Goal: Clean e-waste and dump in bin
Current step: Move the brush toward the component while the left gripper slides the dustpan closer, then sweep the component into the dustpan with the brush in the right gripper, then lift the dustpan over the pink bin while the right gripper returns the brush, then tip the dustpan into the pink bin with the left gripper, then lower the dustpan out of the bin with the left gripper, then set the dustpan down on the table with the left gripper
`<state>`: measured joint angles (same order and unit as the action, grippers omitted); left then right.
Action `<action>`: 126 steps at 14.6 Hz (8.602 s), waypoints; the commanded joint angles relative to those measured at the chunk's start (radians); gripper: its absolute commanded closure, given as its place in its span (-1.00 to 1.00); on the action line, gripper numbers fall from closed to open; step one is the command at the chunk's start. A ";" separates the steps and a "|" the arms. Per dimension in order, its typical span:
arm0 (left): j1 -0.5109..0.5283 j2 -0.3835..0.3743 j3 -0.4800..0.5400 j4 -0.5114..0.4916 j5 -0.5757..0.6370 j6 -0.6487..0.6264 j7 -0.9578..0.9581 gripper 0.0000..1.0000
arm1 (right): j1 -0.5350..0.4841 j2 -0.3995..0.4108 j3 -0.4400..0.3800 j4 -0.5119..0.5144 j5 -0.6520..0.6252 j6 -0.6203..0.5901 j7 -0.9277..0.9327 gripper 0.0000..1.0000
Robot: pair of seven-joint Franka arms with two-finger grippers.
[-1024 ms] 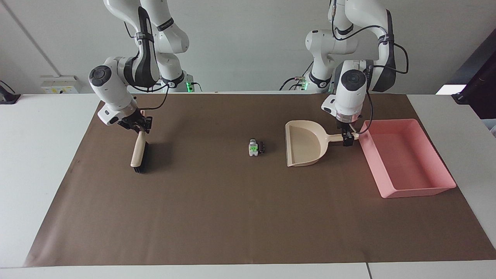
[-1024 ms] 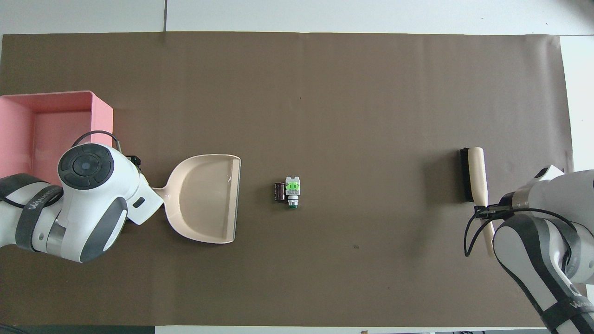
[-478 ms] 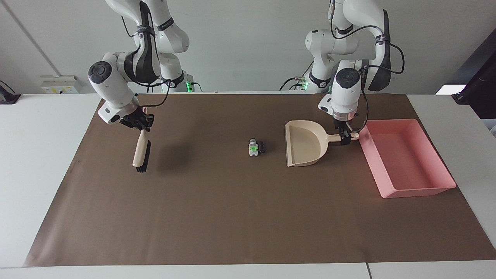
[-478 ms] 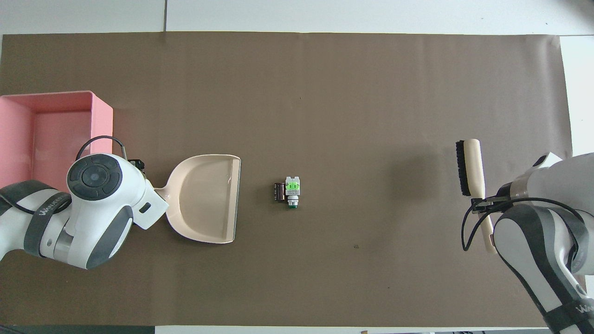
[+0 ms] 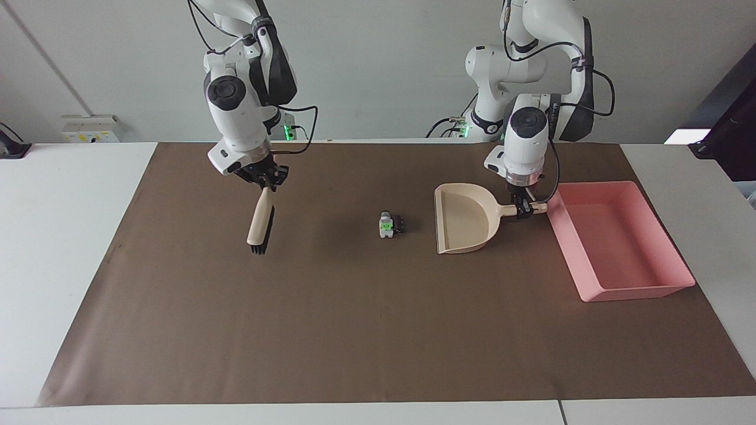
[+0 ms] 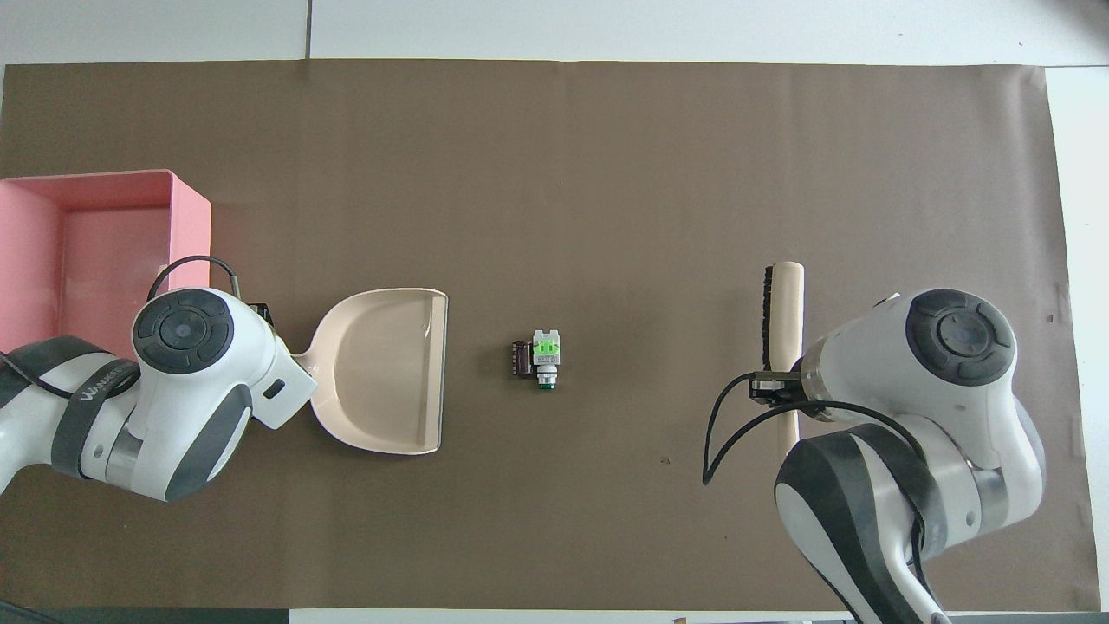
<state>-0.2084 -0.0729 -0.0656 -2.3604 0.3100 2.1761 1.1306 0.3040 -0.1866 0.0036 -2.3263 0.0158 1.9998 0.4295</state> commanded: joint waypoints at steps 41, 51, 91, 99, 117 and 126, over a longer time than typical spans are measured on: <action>-0.097 0.153 0.001 0.199 0.101 -0.110 -0.078 1.00 | 0.405 0.279 0.088 0.329 0.698 0.240 0.142 1.00; 0.023 0.153 0.006 0.286 -0.132 -0.110 0.214 1.00 | -0.110 0.044 0.091 0.332 0.176 -0.324 0.001 1.00; 0.336 0.243 0.027 0.601 0.759 -0.366 0.199 1.00 | -0.485 0.063 0.093 0.209 -0.051 0.097 -0.486 -1.00; 0.236 0.243 0.027 0.619 1.018 -0.522 0.202 1.00 | -0.503 0.101 0.090 0.689 -0.066 -0.419 -0.371 -1.00; 0.123 0.133 -0.016 0.607 0.324 -0.547 0.391 0.96 | -0.332 0.118 -0.071 0.743 -0.002 -0.558 -0.285 -1.00; -0.179 0.137 -0.016 0.343 0.118 -0.346 -0.047 0.97 | -0.333 0.113 -0.057 0.736 -0.004 -0.561 -0.308 -1.00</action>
<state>-0.3383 0.0909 -0.0959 -1.9369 0.4444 1.7600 1.1620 -0.0254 -0.0496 -0.0531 -1.5648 -0.0053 1.4452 0.1400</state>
